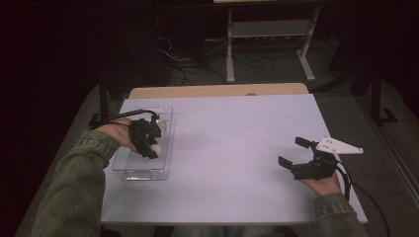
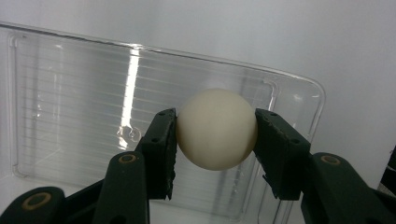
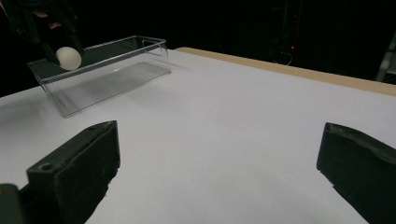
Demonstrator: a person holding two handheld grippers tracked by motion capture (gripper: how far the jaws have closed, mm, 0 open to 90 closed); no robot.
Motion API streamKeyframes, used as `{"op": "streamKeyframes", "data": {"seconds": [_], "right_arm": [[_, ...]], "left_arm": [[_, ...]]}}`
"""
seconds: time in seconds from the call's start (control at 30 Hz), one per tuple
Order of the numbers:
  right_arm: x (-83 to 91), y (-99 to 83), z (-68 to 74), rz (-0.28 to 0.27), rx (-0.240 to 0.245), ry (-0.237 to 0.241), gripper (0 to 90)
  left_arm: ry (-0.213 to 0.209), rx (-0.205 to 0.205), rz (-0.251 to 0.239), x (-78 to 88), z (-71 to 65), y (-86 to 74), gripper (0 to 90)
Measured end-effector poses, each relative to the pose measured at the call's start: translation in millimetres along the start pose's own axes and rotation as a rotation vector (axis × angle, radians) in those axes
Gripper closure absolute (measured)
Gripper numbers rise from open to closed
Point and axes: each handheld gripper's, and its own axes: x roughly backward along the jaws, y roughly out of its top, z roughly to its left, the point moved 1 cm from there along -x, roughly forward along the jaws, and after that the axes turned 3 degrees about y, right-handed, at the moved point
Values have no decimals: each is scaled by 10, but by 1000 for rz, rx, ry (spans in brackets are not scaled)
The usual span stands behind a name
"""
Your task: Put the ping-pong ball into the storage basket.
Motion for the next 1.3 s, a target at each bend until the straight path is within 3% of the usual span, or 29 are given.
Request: {"op": "streamKeyframes", "data": {"seconds": [0.43,0.83,1.3], "right_arm": [[10,2,3,-2,0,2,0],[13,5,4,-4,-2,1,0],[13,5,7,-2,0,2,0]], "left_arm": [[-24,-6,24,-192,-21,52,506],[-51,16,43,-377,-23,-25,506],[-65,11,75,-495,-7,26,505]]}}
